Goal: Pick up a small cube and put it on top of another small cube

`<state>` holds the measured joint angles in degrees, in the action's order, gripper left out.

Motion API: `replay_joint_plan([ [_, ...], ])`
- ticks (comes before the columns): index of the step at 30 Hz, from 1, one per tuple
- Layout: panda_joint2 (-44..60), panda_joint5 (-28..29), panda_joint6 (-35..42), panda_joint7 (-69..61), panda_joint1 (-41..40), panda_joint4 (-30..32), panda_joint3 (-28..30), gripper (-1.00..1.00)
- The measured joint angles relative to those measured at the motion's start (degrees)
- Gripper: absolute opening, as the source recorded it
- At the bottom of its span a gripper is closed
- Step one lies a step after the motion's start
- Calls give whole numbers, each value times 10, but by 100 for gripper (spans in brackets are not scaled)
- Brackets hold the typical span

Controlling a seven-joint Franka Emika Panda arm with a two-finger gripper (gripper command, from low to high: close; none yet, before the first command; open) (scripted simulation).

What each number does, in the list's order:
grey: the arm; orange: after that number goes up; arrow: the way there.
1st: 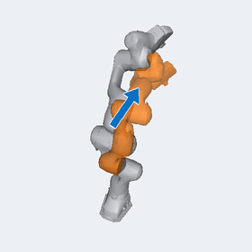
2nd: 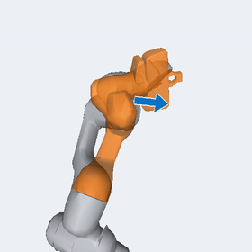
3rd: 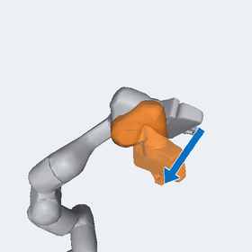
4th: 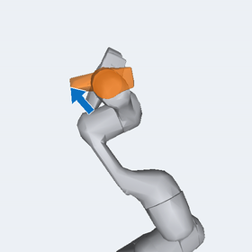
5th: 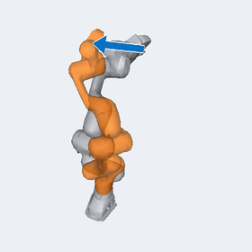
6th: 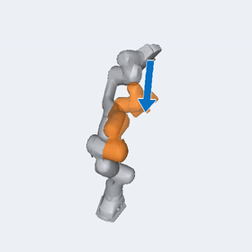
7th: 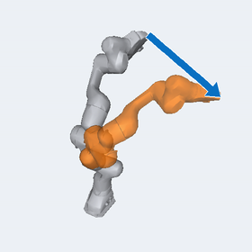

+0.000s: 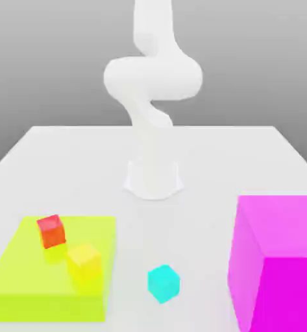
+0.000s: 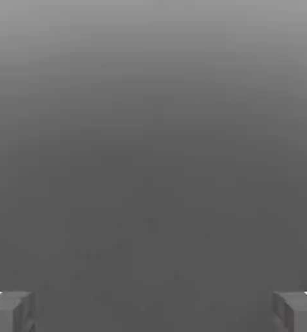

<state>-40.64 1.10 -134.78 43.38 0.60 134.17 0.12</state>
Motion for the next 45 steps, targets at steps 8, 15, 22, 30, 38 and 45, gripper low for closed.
replay_joint_plan([
  [8, 170, 26, -98, -88, 18, 78, 11, 0],
  [15, 316, 28, -183, -177, 36, 145, 26, 0],
  [22, 461, -11, -268, -292, 42, 208, 18, 0],
  [30, 598, -25, -376, -312, 32, 190, 5, -100],
  [38, 566, -23, -349, -309, 32, 197, 4, -100],
  [45, 441, -36, -245, -338, -1, 190, 19, -100],
])
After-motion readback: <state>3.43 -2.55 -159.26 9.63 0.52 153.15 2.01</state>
